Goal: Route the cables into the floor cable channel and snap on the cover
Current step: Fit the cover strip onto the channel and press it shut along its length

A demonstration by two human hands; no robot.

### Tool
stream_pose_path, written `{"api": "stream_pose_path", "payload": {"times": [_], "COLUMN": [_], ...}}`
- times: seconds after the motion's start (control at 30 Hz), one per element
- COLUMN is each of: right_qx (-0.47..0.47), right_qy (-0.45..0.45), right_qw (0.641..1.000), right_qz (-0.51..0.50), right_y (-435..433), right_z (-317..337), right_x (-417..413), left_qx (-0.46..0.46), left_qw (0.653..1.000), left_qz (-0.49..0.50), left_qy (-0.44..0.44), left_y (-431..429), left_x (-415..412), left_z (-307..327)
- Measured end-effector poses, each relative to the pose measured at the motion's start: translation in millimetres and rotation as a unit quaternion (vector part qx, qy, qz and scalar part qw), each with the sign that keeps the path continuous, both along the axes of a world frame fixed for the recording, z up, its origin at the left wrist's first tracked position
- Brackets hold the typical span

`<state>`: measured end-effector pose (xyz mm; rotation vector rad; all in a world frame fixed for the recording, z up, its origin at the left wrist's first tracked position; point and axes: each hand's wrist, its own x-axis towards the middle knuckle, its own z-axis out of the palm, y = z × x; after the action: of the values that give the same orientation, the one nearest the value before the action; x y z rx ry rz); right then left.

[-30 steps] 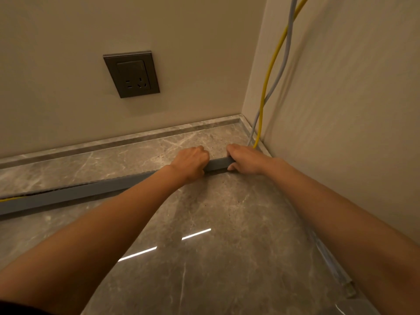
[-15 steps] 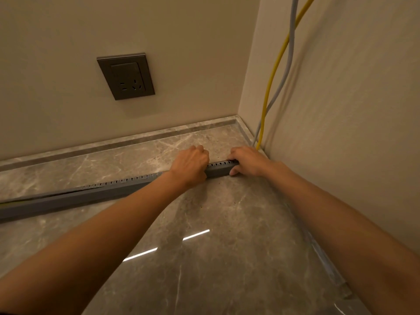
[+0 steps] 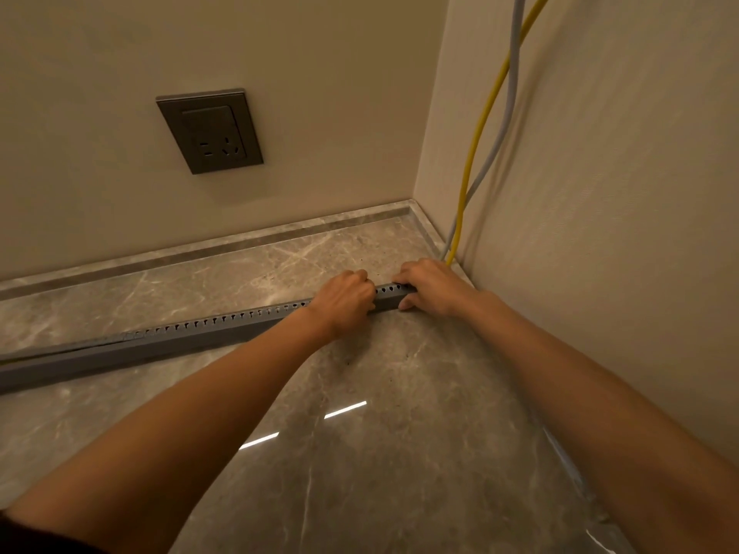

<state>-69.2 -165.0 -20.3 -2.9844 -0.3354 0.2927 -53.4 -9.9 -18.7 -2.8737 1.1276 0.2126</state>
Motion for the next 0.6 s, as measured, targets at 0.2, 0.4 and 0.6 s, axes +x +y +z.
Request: {"api": "stream_pose_path", "payload": {"times": [0.2,0.4,0.6], "right_qx": [-0.004,0.020,-0.031], "right_qy": [-0.002,0.012,0.024], "right_qw": [1.000,0.999,0.997], "right_qz": [0.008,-0.026,-0.059], "right_y": [0.7,3.5,19.1], "right_z": [0.7,-0.8,2.2], "right_x": [-0.8,-1.9,4.8], "left_qx": [-0.018,-0.024,-0.006], "left_qw": [1.000,0.996,0.989], "left_qz": [0.011,0.063,0.115], "left_qy": [0.017,0.065,0.094], "left_y": [2.0,11.0,48.7], "left_x": [-0.2,7.3,14.1], "left_z": [-1.2,-1.0,1.9]}}
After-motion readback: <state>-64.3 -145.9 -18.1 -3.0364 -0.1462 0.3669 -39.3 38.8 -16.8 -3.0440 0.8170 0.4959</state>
